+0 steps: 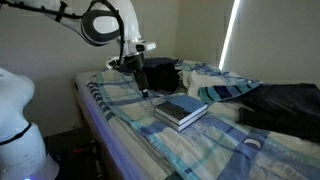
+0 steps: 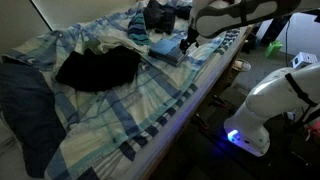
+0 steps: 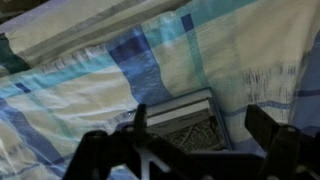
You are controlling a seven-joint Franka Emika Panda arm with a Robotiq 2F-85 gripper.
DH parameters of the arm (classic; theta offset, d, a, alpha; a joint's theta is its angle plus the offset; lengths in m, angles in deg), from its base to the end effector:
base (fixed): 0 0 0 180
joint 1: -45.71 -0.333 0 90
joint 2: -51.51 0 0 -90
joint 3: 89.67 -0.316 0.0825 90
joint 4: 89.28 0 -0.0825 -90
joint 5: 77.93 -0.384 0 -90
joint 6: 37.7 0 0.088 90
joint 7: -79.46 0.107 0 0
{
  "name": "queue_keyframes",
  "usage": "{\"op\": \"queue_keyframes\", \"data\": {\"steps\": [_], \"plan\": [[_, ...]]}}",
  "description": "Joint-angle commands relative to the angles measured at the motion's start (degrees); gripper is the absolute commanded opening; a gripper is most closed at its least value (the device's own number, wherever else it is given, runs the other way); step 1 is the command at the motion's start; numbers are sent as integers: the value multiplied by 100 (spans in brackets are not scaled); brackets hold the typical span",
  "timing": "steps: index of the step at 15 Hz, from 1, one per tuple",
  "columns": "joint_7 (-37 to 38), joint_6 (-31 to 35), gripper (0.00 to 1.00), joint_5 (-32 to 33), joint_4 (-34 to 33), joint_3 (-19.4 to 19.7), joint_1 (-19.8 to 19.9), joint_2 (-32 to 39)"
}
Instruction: Open the front cover of the book
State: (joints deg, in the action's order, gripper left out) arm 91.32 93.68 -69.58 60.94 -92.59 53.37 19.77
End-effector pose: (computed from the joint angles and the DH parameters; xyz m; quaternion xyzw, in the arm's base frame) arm 0.3890 -0.0353 0.4499 0.9857 -0.1039 0.1152 0.0663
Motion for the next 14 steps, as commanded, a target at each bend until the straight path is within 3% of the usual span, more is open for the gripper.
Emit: {"op": "queue_keyframes", "data": {"steps": [1,8,14], "plan": [[10,-21,100,17,-12,29,-30,0],[437,247,100,102,-150,-73,104,-28],[623,847,100,137,-456,-81,200,523]]}}
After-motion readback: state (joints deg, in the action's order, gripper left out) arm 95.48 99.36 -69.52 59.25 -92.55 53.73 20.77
